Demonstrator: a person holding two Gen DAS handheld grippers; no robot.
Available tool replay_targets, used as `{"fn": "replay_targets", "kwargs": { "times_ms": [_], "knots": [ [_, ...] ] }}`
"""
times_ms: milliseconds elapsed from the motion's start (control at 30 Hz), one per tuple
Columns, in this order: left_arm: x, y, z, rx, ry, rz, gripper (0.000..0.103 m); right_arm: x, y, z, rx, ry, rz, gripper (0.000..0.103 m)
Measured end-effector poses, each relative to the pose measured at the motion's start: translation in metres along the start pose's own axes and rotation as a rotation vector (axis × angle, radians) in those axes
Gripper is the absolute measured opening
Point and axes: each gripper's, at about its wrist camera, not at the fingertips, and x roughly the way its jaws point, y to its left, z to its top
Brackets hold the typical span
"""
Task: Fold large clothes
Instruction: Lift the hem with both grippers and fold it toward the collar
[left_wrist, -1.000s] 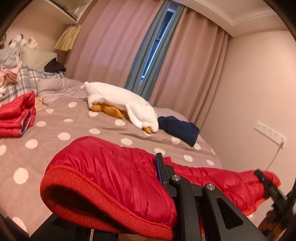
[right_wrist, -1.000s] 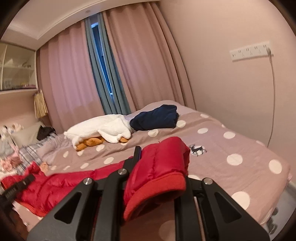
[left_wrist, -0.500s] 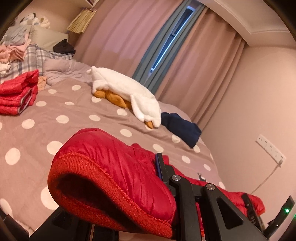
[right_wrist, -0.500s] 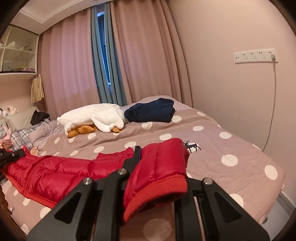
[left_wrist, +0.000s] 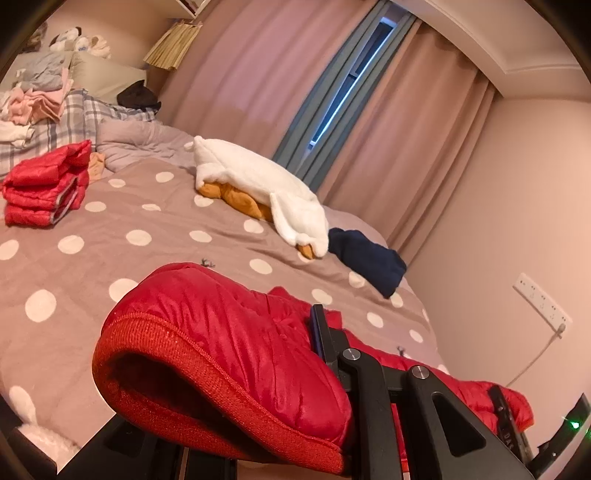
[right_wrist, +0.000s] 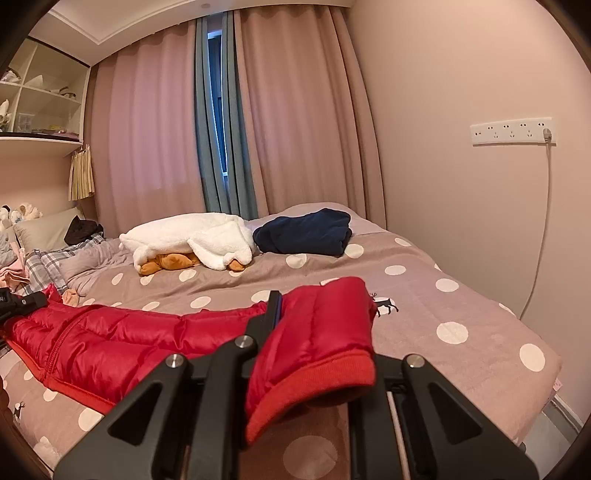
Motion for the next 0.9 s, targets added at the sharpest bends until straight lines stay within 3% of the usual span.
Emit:
{"fn": "replay_targets", "kwargs": {
  "times_ms": [433,900],
  "knots": [
    [-0.02,0.005,0.001,0.022,-0.043,0.001,0.018,-0.02,0.008,0.007,-0.001,-0.03,0.027,0.014],
    [0.017,0.006,-0.004,0.074,-0.023,0.033,0.018,0.018,0.007,-0.006,0.024,0.047,0.007,0.014]
  ]
}}
